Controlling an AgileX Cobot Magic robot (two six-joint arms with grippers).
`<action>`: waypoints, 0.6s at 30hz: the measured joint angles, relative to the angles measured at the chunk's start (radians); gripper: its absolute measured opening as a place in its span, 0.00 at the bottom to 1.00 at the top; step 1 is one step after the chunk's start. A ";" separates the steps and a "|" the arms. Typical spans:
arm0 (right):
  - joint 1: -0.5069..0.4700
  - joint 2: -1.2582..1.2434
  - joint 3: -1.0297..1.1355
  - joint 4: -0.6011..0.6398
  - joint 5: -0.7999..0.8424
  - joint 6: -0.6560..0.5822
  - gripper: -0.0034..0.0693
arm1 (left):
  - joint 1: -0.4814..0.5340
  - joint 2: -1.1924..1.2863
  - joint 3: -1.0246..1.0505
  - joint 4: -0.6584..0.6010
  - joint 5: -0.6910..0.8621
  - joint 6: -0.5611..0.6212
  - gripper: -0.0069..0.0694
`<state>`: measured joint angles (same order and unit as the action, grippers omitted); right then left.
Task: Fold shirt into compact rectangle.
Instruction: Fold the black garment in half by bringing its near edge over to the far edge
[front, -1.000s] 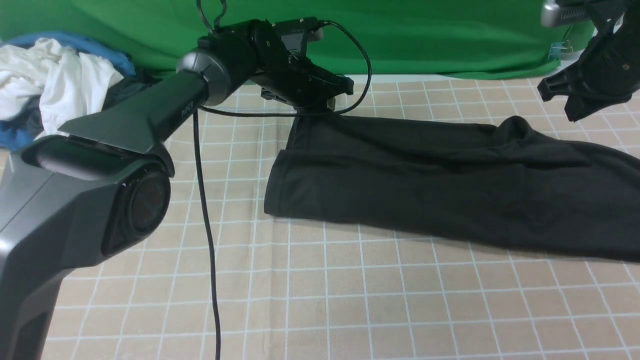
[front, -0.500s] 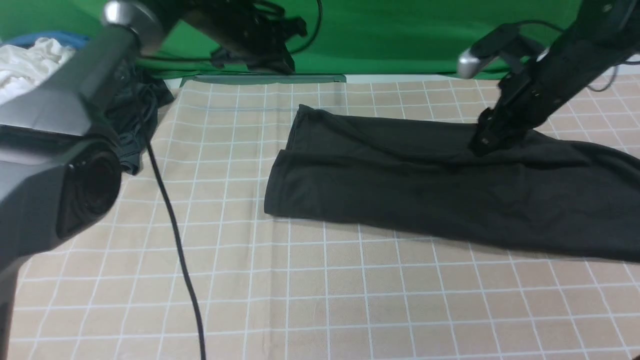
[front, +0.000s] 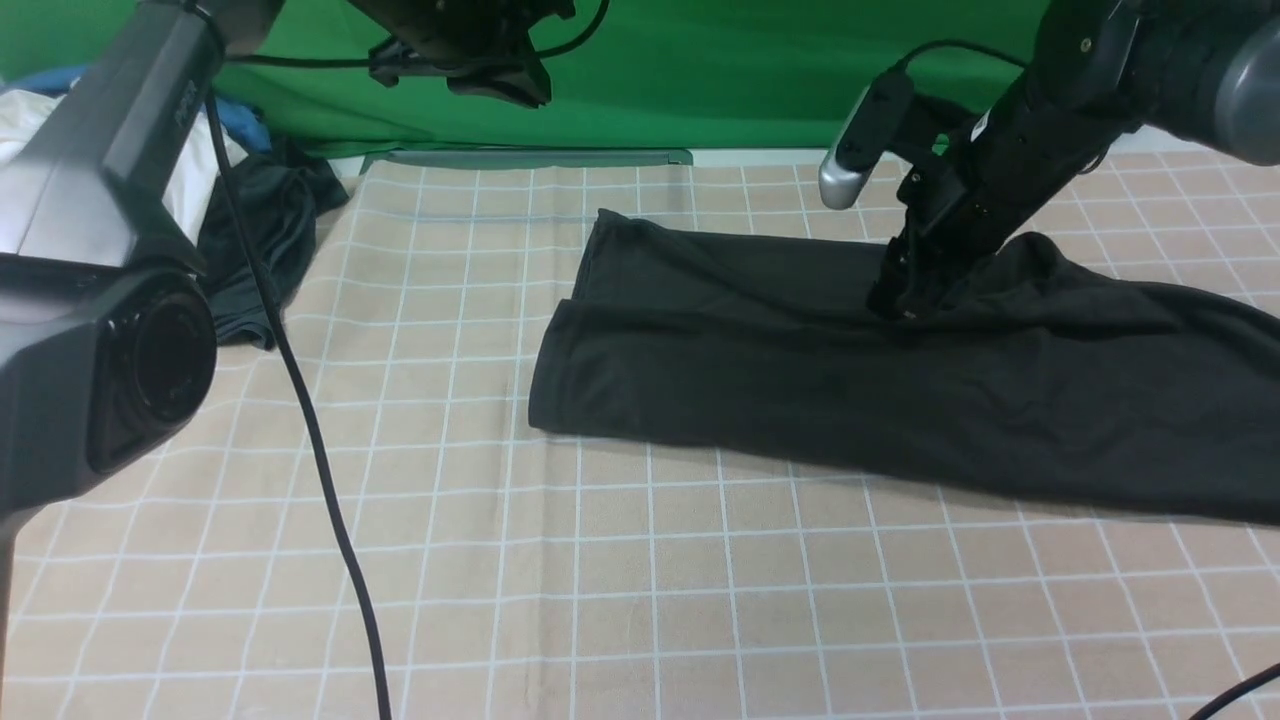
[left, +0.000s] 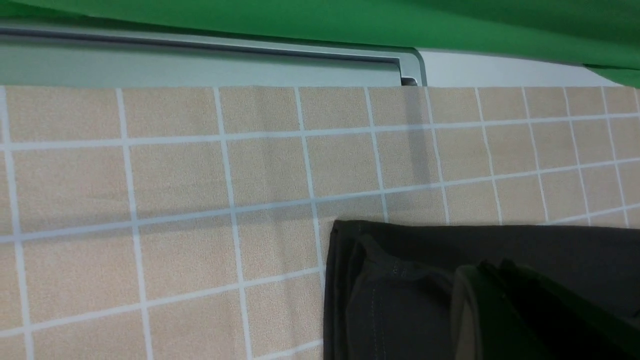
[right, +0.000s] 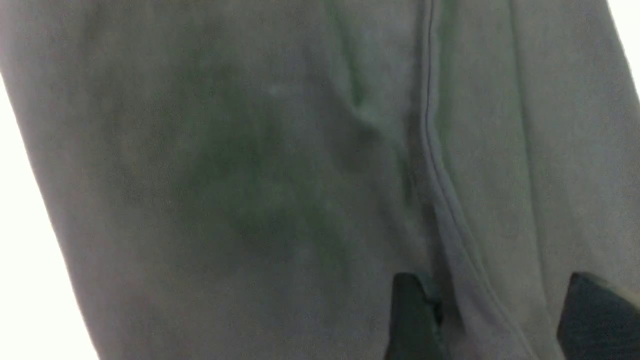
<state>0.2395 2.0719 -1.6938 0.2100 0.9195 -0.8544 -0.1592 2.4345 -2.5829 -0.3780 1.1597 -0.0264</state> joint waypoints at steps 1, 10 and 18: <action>0.000 0.007 -0.003 -0.008 0.004 0.006 0.62 | 0.000 0.000 0.000 0.000 0.001 0.000 0.11; -0.005 0.050 -0.003 -0.036 -0.056 0.014 0.74 | 0.000 0.000 0.000 0.000 0.001 0.000 0.11; -0.012 0.067 -0.003 -0.041 -0.065 0.014 0.63 | 0.000 0.000 0.000 0.000 0.001 0.000 0.11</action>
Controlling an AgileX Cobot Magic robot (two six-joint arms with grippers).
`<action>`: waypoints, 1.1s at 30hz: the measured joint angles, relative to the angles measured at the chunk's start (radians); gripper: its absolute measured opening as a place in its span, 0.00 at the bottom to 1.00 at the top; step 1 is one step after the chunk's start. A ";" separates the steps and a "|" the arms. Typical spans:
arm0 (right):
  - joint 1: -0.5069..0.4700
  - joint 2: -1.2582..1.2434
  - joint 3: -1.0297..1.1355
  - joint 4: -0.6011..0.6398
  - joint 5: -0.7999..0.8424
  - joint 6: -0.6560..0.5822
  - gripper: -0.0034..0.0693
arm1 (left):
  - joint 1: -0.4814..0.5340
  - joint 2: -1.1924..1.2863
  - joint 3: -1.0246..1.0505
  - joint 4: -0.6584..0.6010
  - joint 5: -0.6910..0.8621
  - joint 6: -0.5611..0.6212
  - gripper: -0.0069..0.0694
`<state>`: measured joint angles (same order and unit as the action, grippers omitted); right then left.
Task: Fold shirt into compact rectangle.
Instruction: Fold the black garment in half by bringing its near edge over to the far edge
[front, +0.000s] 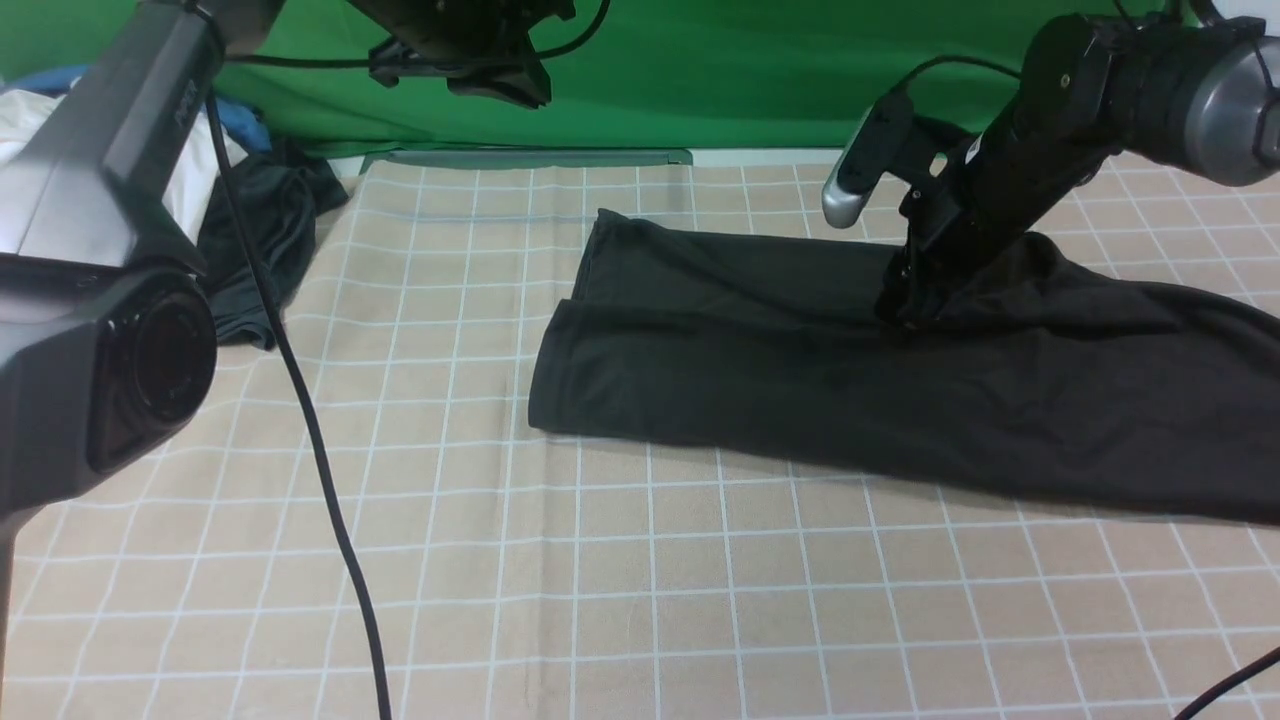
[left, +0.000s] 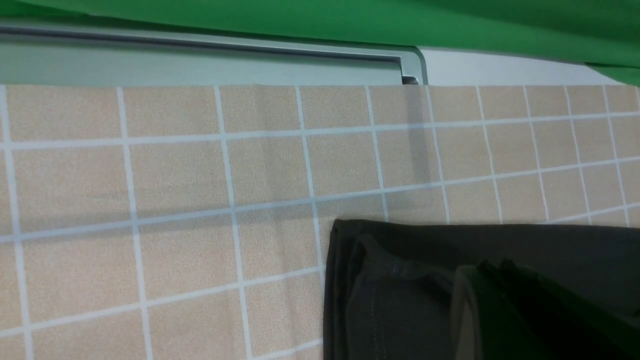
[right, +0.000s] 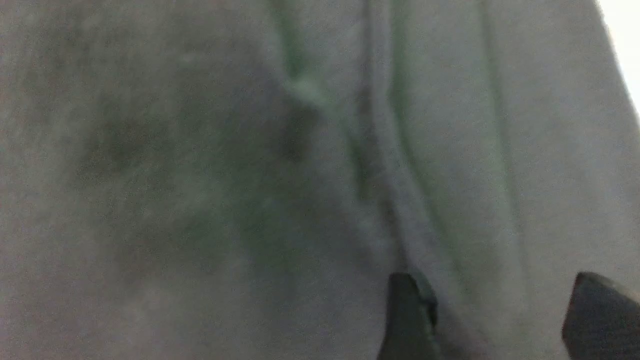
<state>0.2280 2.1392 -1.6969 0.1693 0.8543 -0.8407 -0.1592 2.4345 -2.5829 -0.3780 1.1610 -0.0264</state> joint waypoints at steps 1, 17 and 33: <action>-0.002 0.007 0.000 -0.001 0.006 0.000 0.62 | 0.000 0.000 0.000 0.000 0.000 0.000 0.11; -0.015 0.029 0.000 -0.050 -0.065 -0.001 0.50 | 0.000 0.000 0.000 0.001 0.001 0.000 0.11; -0.015 0.029 0.000 -0.058 -0.172 0.015 0.11 | 0.000 0.000 0.000 0.000 0.001 0.000 0.11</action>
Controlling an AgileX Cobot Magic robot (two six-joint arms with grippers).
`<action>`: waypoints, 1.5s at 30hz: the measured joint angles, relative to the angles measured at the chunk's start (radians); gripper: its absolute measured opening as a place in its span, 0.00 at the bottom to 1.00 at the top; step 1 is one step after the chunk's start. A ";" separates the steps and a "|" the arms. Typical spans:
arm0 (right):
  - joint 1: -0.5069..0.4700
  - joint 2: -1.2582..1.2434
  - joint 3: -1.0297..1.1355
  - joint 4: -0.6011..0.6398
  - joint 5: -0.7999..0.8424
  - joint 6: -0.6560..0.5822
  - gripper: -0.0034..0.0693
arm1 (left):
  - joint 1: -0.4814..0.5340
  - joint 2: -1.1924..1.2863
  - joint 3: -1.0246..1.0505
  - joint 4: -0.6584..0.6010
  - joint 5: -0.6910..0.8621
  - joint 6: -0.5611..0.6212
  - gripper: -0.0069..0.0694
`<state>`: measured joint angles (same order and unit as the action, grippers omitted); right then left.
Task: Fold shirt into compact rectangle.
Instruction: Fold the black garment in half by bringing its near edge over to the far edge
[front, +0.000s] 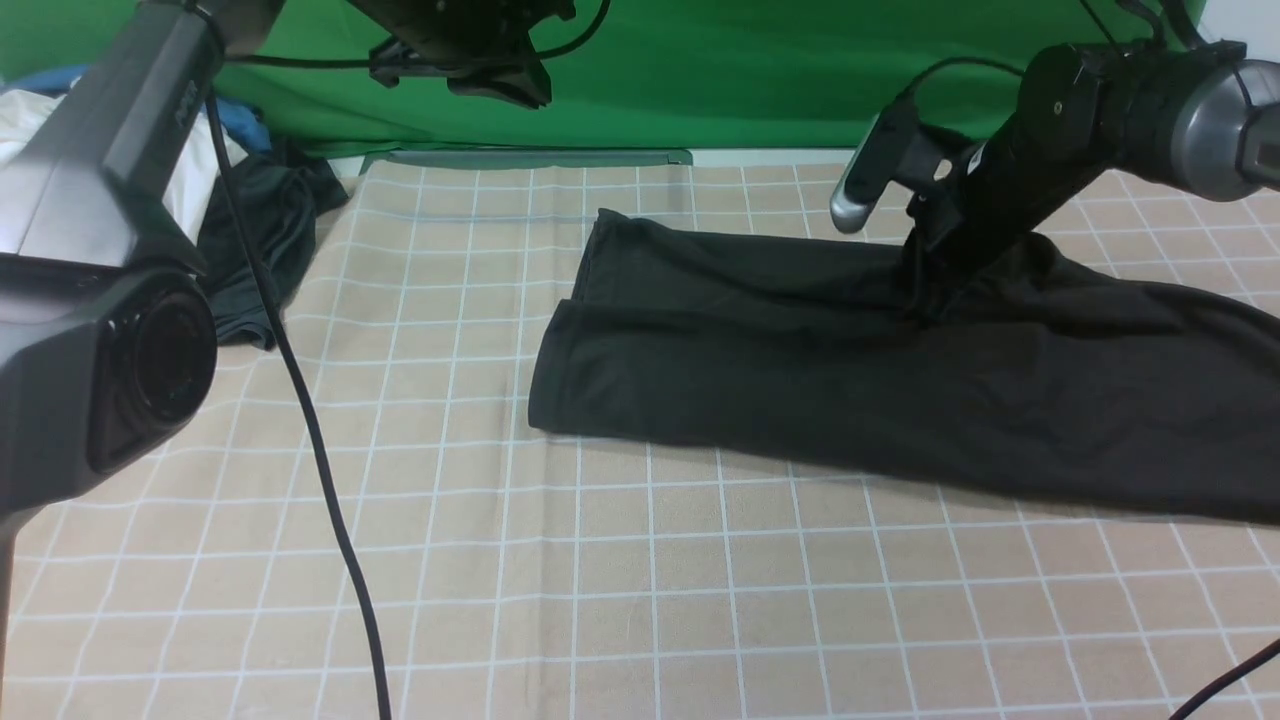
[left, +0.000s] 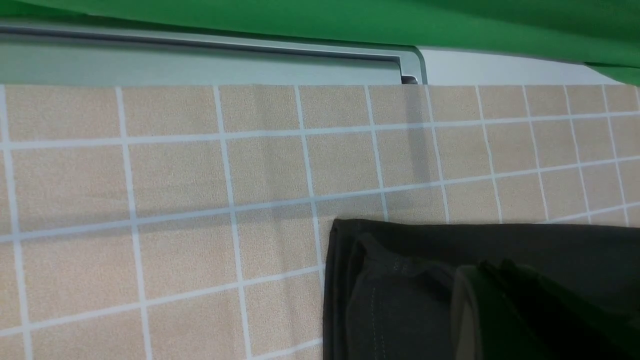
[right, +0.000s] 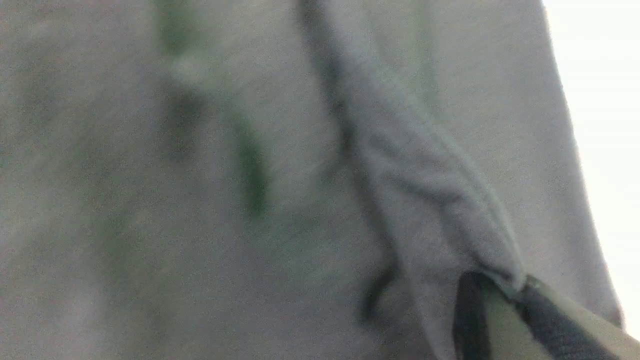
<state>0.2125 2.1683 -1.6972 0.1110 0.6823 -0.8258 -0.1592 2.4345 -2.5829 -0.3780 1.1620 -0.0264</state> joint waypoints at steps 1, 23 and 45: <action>0.000 0.000 0.000 0.000 -0.031 0.006 0.11 | 0.000 0.000 0.000 0.000 0.000 0.000 0.11; -0.090 0.000 0.000 0.003 -0.282 0.159 0.63 | 0.000 0.000 0.000 0.033 0.050 -0.020 0.11; -0.214 -0.413 -0.001 0.004 0.372 0.368 0.08 | -0.136 0.153 0.037 0.053 -0.135 -0.147 0.65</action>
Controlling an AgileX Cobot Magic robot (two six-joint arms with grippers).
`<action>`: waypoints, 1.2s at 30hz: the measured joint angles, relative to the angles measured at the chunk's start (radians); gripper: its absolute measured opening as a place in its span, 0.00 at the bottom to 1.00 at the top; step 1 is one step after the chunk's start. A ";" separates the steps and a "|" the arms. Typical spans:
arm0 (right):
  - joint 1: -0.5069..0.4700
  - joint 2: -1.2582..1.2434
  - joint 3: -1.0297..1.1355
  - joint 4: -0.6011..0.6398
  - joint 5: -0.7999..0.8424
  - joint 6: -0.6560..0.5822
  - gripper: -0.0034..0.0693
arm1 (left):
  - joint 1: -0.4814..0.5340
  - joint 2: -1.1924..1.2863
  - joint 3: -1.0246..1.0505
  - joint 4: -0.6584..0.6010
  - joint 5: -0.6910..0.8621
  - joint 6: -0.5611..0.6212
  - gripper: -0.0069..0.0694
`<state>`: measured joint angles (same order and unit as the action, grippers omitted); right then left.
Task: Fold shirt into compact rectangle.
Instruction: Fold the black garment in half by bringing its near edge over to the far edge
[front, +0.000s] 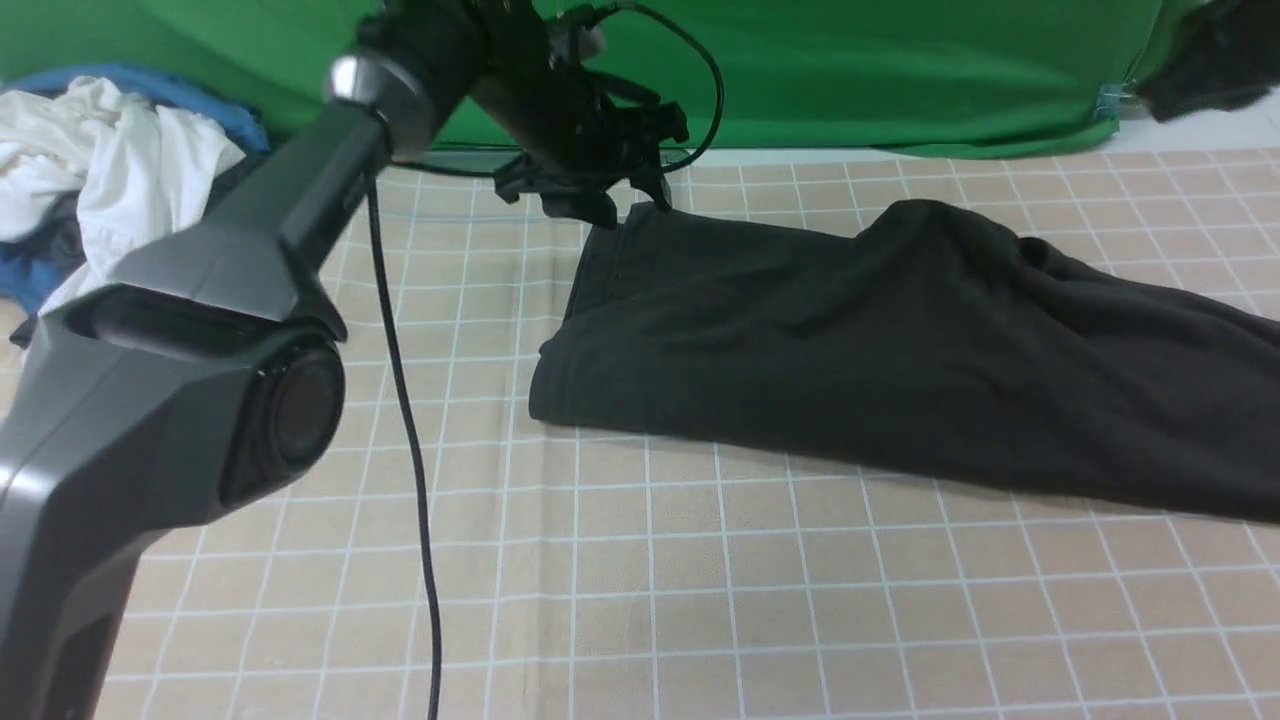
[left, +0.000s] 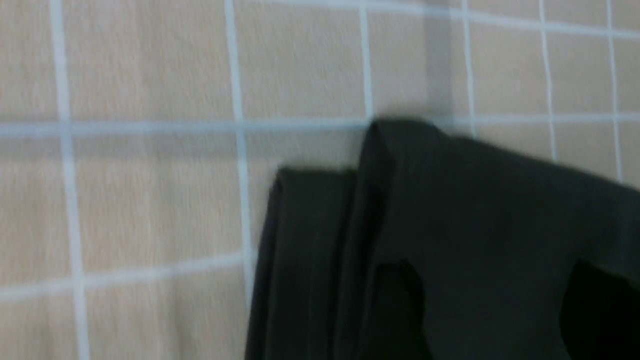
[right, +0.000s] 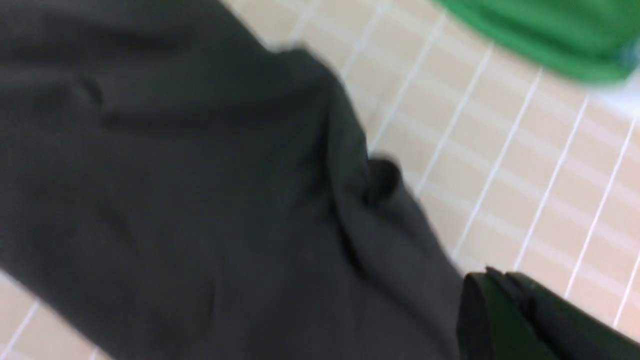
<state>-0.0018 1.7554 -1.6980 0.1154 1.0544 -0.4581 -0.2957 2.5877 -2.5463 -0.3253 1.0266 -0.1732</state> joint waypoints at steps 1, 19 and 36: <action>-0.009 0.000 0.000 0.001 0.019 0.005 0.08 | 0.001 0.009 0.000 0.004 -0.029 0.002 0.67; -0.016 0.002 0.000 0.022 0.032 0.055 0.08 | 0.003 0.053 0.001 -0.006 -0.155 0.099 0.64; -0.016 0.002 0.000 0.030 0.025 0.058 0.08 | 0.006 0.104 -0.003 -0.061 -0.185 0.141 0.16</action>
<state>-0.0177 1.7574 -1.6980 0.1455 1.0799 -0.4000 -0.2893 2.6919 -2.5495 -0.3864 0.8415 -0.0325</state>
